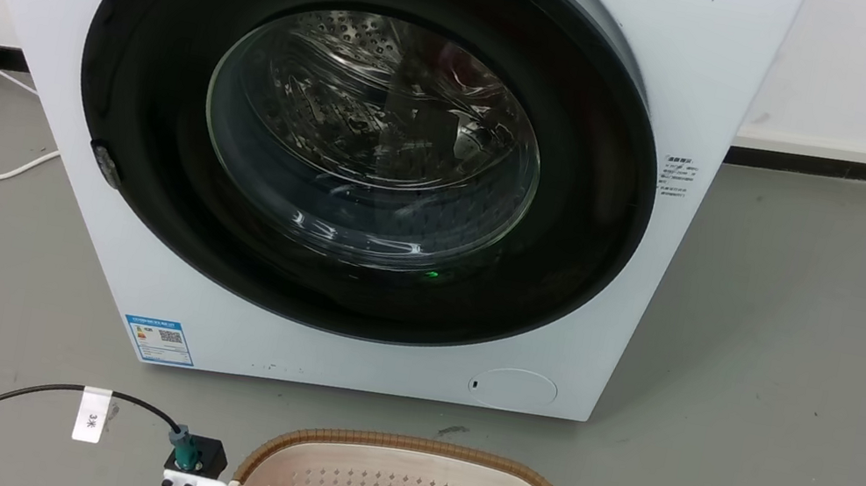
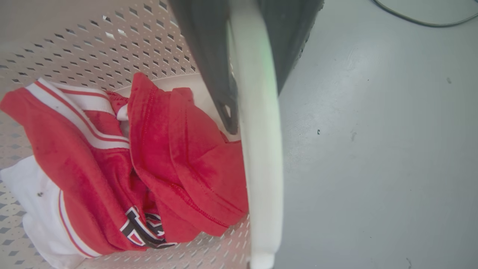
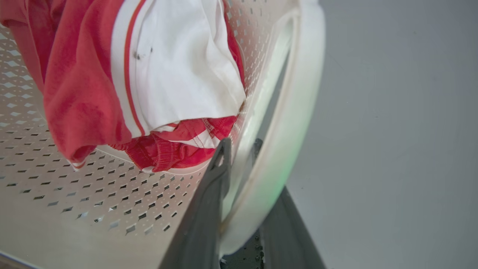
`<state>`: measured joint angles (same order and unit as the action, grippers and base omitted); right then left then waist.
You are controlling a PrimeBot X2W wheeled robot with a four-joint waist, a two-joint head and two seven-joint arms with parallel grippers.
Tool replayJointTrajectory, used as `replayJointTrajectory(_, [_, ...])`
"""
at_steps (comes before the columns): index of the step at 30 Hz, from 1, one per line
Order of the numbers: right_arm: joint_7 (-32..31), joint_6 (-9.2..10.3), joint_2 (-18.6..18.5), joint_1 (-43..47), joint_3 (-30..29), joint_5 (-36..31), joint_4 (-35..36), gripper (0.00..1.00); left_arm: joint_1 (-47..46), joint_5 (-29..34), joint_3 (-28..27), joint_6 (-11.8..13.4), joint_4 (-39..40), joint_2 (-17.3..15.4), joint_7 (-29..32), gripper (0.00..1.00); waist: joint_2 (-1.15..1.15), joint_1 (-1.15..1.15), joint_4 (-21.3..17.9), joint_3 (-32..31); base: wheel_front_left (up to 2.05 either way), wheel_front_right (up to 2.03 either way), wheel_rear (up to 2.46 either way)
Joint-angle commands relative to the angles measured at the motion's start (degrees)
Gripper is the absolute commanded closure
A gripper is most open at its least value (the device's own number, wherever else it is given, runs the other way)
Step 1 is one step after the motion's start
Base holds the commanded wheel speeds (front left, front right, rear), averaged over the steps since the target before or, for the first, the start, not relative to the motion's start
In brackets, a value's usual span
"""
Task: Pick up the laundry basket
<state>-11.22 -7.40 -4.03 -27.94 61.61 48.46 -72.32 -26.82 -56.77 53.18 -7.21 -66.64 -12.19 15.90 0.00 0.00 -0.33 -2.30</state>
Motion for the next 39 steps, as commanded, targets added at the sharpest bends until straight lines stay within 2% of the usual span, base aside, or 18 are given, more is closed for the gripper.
replayJointTrajectory(1, [0.1,-0.17,-0.1,-0.8,0.4,0.1,0.1,1.00,-0.7,-0.2,0.4,-0.4,0.3,0.0,-0.1,1.00,0.00,0.00,0.0,0.0,0.00,0.00,0.00])
replayJointTrajectory(39, [0.5,-0.17,-0.6,-1.5,5.7,5.4,-0.3,1.00,-1.2,-6.9,6.6,-0.4,0.1,-1.0,-0.9,1.00,0.00,0.00,-0.1,0.2,0.00,0.00,0.00])
